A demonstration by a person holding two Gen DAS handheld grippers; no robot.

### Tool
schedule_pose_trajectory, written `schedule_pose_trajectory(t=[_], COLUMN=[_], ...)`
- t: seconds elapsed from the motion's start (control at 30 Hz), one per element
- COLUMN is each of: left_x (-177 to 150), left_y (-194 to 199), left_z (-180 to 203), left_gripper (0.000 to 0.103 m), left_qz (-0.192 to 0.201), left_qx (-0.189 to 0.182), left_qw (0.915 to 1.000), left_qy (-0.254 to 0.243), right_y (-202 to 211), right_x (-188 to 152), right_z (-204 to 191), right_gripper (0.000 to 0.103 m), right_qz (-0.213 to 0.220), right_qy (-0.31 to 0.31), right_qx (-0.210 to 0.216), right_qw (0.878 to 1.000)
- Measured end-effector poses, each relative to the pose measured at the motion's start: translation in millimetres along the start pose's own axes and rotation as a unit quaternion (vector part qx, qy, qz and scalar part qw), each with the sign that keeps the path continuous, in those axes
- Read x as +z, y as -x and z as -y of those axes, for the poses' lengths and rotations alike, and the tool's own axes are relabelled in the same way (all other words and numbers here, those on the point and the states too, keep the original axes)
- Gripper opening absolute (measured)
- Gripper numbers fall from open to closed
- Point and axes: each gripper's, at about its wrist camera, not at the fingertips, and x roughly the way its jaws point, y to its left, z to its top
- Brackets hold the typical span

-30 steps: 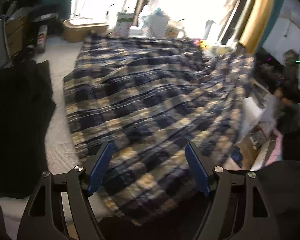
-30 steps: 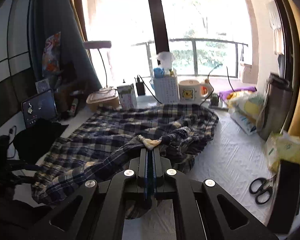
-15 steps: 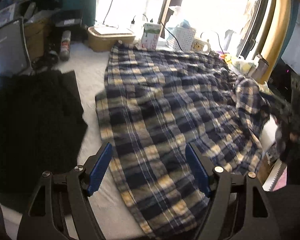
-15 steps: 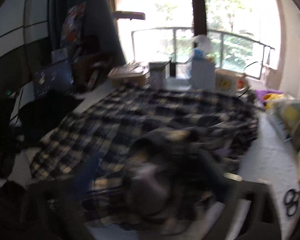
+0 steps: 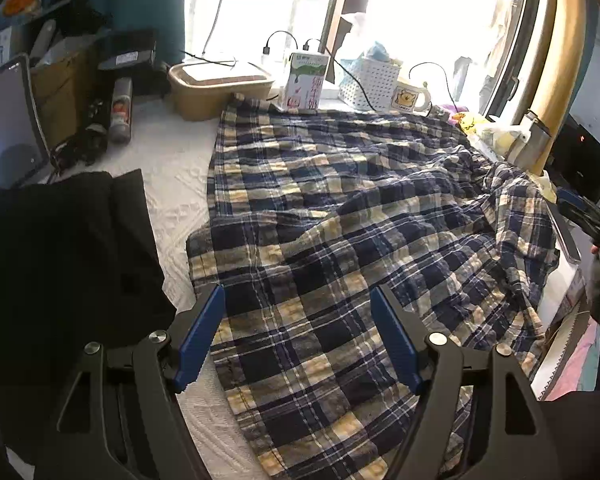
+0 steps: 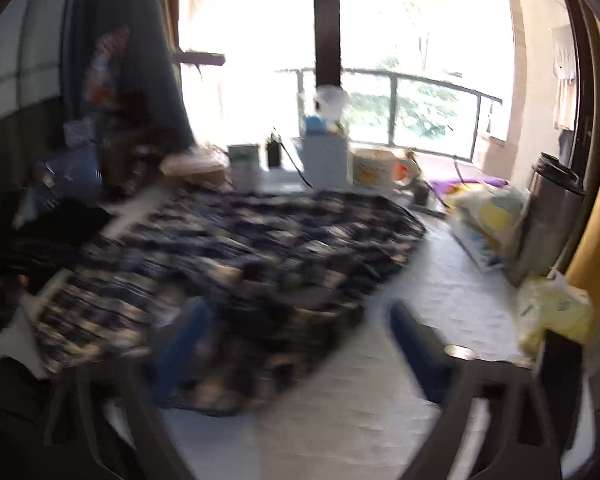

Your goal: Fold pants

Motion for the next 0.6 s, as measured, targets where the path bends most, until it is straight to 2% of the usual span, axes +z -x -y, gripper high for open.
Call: schedule_pose_trajectory(t=[0.03, 0.07, 0.1, 0.23, 0.3, 0.43, 0.6], left_x=[-0.2, -0.6, -0.8, -3.4, -6.1, -19.6, -38.8], left_y=[-0.8, -0.9, -0.9, 2.0, 4.1, 5.5, 4.8], left_z=[0.2, 0.4, 0.6, 1.6, 2.5, 6.9, 14.0], left_gripper=[0.075, 0.075, 0.075, 0.075, 0.075, 0.075, 0.075], left_qz=[-0.002, -0.002, -0.002, 0.000, -0.001, -0.014, -0.035], left_qx=[0.001, 0.002, 0.002, 0.003, 0.002, -0.005, -0.012], left_qw=[1.0000, 1.0000, 1.0000, 1.0000, 1.0000, 0.9999, 0.9993], left_qy=[0.001, 0.001, 0.002, 0.003, 0.004, 0.006, -0.007], right_y=[-6.7, -15.2, -24.1, -56.1, -61.6, -45.3, -11.0], right_x=[1.8, 4.4, 6.6, 2.0, -5.2, -18.4, -39.9], right_z=[-0.6, -1.8, -2.9, -14.2, -17.2, -2.3, 27.6], right_gripper=[0.063, 0.051, 0.047, 0.034, 0.011, 0.008, 0.008], right_qz=[-0.006, -0.015, -0.021, -0.075, -0.092, -0.083, -0.075], right_qy=[0.008, 0.011, 0.009, 0.040, 0.045, -0.008, -0.067], right_qx=[0.009, 0.027, 0.042, 0.062, 0.068, 0.054, 0.001], right_qw=[1.000, 0.999, 0.999, 0.995, 0.992, 0.995, 0.995])
